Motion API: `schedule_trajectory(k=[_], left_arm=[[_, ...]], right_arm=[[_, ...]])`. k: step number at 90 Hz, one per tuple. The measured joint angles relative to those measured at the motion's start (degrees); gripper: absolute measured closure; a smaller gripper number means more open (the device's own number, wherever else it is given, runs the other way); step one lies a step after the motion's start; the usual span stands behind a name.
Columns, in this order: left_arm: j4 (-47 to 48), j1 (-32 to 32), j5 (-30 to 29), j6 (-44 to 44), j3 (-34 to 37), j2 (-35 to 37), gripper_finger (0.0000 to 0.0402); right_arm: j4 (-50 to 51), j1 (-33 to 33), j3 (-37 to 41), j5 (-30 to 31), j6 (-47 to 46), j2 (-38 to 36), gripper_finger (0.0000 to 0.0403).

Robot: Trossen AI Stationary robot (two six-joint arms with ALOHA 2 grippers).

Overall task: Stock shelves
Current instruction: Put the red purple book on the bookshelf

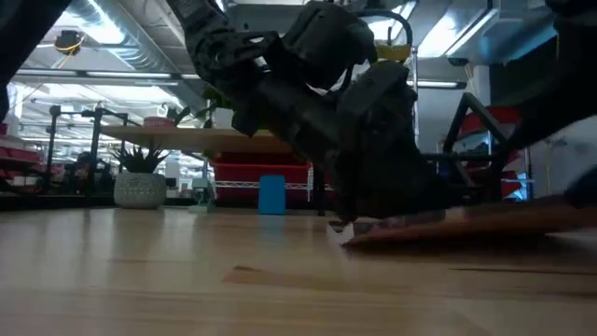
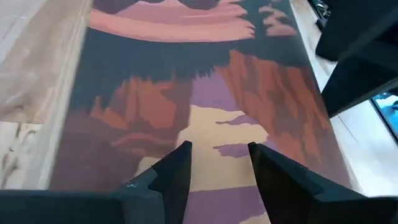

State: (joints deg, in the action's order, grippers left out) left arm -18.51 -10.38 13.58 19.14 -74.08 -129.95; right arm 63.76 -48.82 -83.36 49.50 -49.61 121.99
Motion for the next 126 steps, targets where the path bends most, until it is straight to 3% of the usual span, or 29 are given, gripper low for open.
schedule_trajectory(k=[18,37,44,52,61,68,81,102,126], left_arm=[[-0.21,-0.08,0.29,0.00,0.00,0.00,0.0249],[-1.84,-0.61,1.16,-1.27,0.18,1.39,0.0249],[-1.33,-1.21,-2.25,-2.52,0.37,3.01,0.0249],[0.09,-2.02,-10.38,-4.93,0.55,5.37,0.0249],[-0.01,-2.09,-24.03,-6.10,0.37,6.64,0.0249],[1.35,-0.89,-28.08,-5.94,0.28,6.23,0.0249],[4.24,1.10,-28.89,-2.47,0.31,4.37,0.0249],[4.99,1.52,-26.29,-0.08,-0.04,2.09,0.0249],[5.42,0.81,-25.86,0.22,-0.04,1.73,0.0249]], right_arm=[[-2.91,0.33,0.21,-4.55,6.16,0.00,0.0155],[-10.15,0.38,1.08,-13.60,16.31,0.04,0.0155],[-11.35,0.29,1.08,-15.46,18.48,0.02,0.0155],[-11.65,0.24,1.08,-16.13,19.47,-0.02,0.0155],[-11.73,0.31,1.02,-16.07,19.92,0.25,0.0155],[-11.55,0.23,0.79,-15.44,19.18,1.37,0.0155],[-10.91,-0.09,0.56,-13.60,16.89,4.29,0.0155],[-9.68,-1.31,0.73,-3.24,13.16,5.97,0.0155],[-3.89,-1.31,-2.00,-0.38,8.95,6.25,0.0155]])
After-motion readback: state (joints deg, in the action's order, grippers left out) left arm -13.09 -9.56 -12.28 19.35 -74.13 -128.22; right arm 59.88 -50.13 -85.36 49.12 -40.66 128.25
